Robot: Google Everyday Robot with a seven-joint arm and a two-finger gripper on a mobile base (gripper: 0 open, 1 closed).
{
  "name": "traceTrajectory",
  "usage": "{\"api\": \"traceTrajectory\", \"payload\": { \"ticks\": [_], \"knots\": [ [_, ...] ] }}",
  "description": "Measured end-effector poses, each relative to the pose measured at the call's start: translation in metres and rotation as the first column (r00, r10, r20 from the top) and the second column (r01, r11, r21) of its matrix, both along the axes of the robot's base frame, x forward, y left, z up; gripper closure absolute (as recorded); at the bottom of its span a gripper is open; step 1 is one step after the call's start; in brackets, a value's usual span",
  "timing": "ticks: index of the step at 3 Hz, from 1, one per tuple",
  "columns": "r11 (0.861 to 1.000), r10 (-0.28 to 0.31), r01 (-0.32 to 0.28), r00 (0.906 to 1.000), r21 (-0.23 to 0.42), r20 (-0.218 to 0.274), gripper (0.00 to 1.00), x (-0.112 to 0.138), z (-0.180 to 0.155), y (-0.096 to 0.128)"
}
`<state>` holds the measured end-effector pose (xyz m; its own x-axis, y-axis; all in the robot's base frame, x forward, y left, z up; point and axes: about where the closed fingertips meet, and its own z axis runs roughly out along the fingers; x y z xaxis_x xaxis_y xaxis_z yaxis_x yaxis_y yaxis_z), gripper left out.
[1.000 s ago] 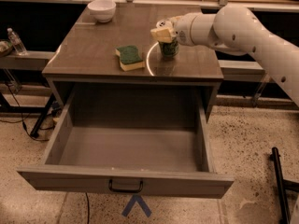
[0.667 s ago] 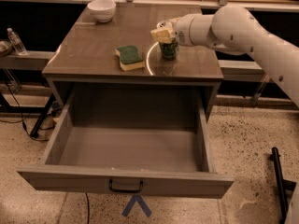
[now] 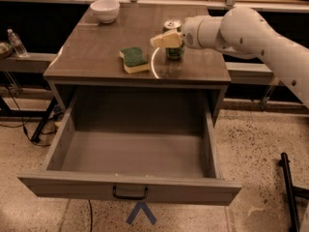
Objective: Pick green can from top drawer and place on counter
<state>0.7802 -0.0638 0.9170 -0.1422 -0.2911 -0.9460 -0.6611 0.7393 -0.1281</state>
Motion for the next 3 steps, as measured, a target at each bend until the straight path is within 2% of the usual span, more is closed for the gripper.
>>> {"api": "traceTrajectory", "payload": {
  "ticks": [1,2,3],
  "knots": [
    [1.0,-0.014,0.014,0.9975,-0.001,0.069,0.0,-0.016,0.022,-0.005],
    [1.0,-0.023,0.024,0.9779,-0.005,0.208,0.0,-0.041,0.083,-0.029],
    [0.998,-0.03,0.052,0.8931,-0.036,0.449,0.0,-0.082,0.202,-0.087]
  ]
}}
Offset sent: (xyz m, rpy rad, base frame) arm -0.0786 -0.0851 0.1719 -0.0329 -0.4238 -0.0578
